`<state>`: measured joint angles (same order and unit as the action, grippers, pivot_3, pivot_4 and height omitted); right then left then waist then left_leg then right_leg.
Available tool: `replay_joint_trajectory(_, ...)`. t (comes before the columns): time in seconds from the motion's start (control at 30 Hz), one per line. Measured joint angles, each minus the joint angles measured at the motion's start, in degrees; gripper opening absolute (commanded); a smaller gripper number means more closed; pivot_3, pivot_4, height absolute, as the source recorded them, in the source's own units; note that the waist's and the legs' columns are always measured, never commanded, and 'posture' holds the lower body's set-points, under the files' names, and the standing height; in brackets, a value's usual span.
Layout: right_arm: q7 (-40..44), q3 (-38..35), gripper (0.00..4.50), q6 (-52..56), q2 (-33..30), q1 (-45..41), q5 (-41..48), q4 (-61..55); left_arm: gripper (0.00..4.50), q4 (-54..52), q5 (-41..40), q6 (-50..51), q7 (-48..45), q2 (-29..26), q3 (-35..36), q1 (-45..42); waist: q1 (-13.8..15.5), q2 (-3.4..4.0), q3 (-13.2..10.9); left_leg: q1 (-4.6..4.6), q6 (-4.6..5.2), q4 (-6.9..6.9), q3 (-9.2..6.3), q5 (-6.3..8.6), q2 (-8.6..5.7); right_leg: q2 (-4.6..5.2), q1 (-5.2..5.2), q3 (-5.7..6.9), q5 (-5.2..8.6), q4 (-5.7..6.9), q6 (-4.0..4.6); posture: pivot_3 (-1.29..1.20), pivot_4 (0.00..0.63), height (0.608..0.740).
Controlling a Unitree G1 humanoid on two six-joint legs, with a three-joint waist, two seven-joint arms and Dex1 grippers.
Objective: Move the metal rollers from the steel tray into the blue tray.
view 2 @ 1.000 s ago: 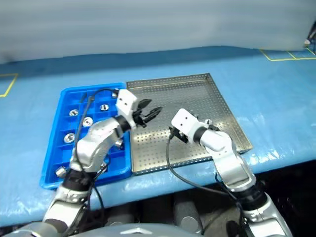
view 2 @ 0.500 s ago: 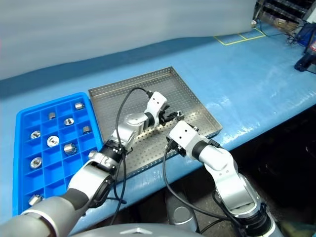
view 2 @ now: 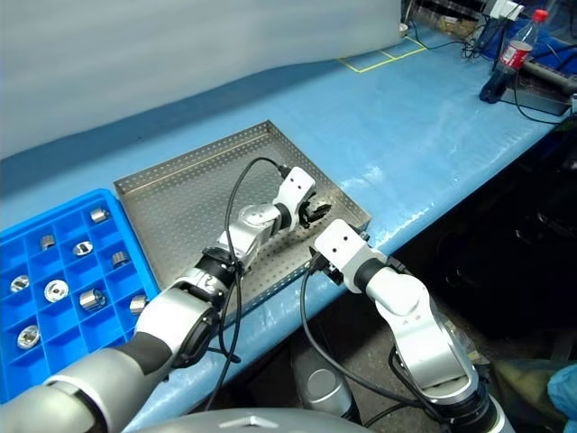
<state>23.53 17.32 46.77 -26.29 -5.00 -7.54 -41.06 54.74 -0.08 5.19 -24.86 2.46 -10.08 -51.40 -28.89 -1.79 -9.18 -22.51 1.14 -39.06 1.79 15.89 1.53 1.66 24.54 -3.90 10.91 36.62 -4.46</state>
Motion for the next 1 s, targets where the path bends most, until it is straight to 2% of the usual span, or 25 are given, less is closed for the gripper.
replay_joint_trajectory(0.33,0.0,0.2,3.36,-0.2,0.3,-0.8,0.1,0.9,2.81,0.2,0.2,-0.4,3.6,-0.7,2.6,0.6,0.2,-0.03,0.0,0.03,0.02,0.00,0.00,0.01,-0.01,0.01,0.06,-0.01,-0.02,-0.02,-0.04,-0.47,0.150,0.740)
replay_joint_trajectory(0.67,0.0,0.3,3.36,-0.8,1.1,-1.8,0.1,2.5,2.81,0.8,2.9,1.2,3.4,-1.6,1.9,1.7,0.4,-0.04,0.0,0.04,0.03,0.01,-0.01,0.02,-0.02,0.02,0.07,-0.02,-0.03,-0.02,-0.05,-0.46,0.150,0.740)
replay_joint_trajectory(0.8,0.0,0.3,3.40,-1.3,1.3,-2.3,0.1,2.6,1.70,0.9,3.5,1.7,3.5,-1.4,1.5,2.0,0.5,-0.05,0.0,0.05,0.03,0.00,-0.01,0.02,-0.03,0.04,0.03,-0.01,-0.04,-0.03,-0.06,-0.46,0.150,0.740)
replay_joint_trajectory(1.0,-0.1,0.3,3.40,-1.6,1.3,-2.4,0.1,3.0,1.71,0.9,3.1,1.5,3.2,-1.2,2.4,2.0,0.5,-0.05,0.0,0.07,0.03,0.00,0.00,0.02,-0.03,0.04,0.03,-0.03,-0.04,0.00,-0.07,-0.45,0.150,0.740)
